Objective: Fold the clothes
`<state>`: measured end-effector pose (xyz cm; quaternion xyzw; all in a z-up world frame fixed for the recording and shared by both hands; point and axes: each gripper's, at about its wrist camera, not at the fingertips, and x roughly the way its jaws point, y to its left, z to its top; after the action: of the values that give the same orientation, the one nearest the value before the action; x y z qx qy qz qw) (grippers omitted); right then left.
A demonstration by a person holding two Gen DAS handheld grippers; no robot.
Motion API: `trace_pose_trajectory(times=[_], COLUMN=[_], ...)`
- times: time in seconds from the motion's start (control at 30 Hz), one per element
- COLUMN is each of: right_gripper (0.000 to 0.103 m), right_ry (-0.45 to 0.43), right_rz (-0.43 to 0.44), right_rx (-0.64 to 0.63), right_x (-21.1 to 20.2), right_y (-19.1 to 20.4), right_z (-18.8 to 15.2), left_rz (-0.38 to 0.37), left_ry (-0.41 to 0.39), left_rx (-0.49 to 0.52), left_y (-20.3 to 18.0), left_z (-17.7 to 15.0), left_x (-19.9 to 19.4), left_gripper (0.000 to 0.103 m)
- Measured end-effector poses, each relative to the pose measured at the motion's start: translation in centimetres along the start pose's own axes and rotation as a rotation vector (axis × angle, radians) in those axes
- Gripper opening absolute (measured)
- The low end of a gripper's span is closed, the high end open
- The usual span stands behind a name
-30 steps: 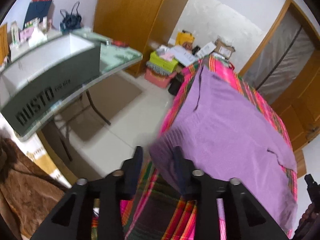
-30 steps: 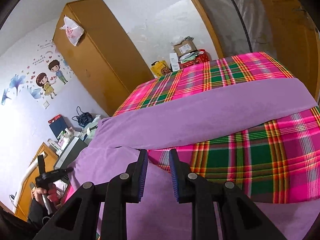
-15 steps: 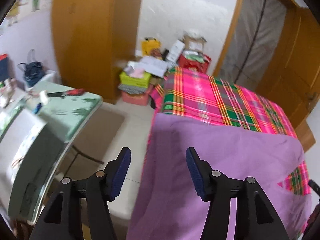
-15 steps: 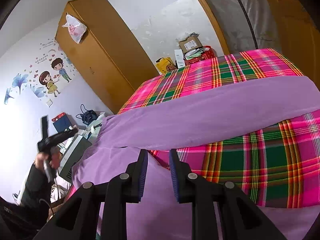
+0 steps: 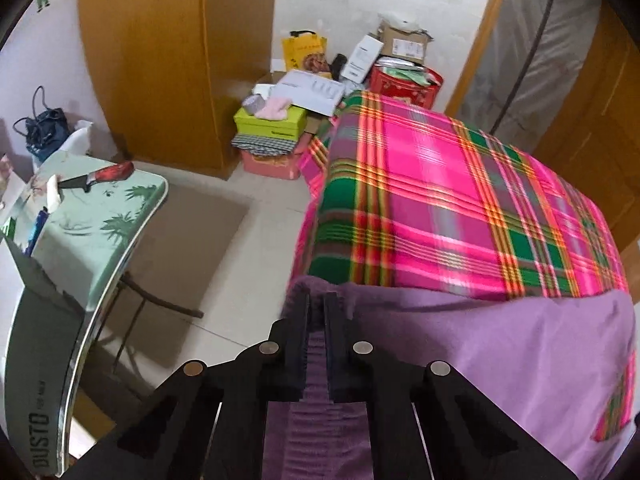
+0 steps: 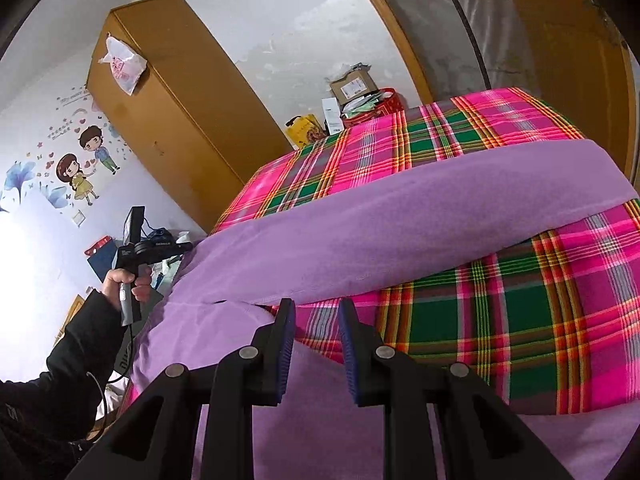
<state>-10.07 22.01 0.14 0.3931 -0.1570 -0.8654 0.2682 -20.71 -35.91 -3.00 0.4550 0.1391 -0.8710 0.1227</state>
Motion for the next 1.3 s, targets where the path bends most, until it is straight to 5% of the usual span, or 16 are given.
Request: trace_pose_trajectory(times=[0.23, 0.5, 0.77, 0.93, 1.1, 1.3], right_gripper=[0.023, 0.023, 0.023, 0.022, 0.022, 0.022], right_ry=[0.006, -0.013, 0.008, 0.024, 0.034, 0.032], right_rz=[0.011, -0.020, -0.027, -0.039, -0.015, 0.002], right_rx=[0.002, -0.013, -0.056, -0.083, -0.112, -0.105], right_x=[0.9, 0.8, 1.0, 1.3, 1.2, 1.1], right_y=[0.2, 0.1, 0.9, 1.6, 2.2, 2.4], right_z=[0.4, 0.6, 0.0, -0.4, -1.1, -1.3], left_rz=[0.071, -0.005, -0.111, -0.150, -0.164, -0.139], left_ry=[0.008, -0.071, -0.100, -0.076, 0.021, -0.038], left_rx=[-0.084, -0.044, 0.178, 0.298, 0.314, 0.264], left_y=[2.6, 0.2, -9.3, -13.3, -13.9, -12.9], left_z=[1.2, -0.2, -8.5, -15.6, -21.1, -22.3], left_x=[1.1, -5.3, -12.1, -12.2, -10.5, -12.1], left_gripper=[0.003, 0.005, 0.014, 0.021, 0.021, 0.026])
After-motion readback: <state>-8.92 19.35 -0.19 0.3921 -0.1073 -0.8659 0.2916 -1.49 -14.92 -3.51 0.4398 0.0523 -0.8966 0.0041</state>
